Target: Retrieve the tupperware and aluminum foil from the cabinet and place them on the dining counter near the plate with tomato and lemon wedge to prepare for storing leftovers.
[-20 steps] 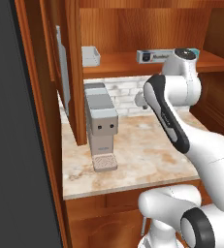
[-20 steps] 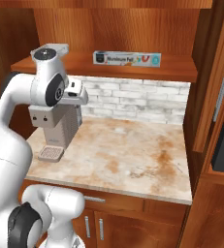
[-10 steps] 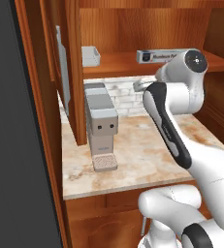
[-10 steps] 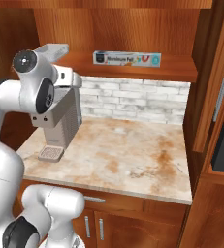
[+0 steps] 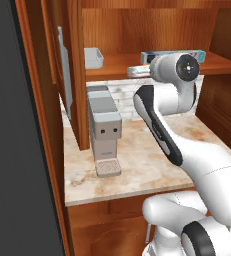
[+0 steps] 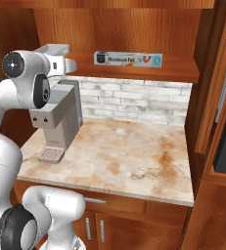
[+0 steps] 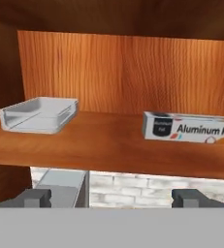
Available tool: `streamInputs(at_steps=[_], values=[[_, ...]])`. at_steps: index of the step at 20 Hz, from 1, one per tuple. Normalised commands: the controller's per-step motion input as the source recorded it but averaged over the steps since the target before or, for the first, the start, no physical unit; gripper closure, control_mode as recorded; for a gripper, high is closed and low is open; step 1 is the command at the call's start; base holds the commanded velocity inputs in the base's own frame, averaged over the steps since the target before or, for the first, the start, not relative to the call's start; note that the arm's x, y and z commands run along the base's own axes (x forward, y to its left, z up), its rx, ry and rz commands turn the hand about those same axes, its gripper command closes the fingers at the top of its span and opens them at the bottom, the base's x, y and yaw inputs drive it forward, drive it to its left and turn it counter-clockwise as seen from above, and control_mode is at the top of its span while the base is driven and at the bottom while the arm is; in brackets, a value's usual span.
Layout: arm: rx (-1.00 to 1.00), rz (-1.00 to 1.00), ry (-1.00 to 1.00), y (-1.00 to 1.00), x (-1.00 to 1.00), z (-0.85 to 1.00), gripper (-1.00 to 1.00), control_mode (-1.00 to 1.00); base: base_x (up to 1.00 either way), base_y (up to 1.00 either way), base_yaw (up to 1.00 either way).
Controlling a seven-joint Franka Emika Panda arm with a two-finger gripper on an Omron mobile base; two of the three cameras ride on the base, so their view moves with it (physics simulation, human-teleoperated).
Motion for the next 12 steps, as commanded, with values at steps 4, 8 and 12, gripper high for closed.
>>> streamInputs(at_steps=[4,8,12], values=[[0.08,-0.03,-0.04,0.21,0.29,0.51,-1.0,-1.0,0.0,0.0,0.0],[0.11,0.0,-0.01,0.19,0.2,0.34,-1.0,-1.0,0.0,0.0,0.0],[0.09,0.0,0.0,0.22,0.16,0.15,-1.0,-1.0,0.0,0.0,0.0]])
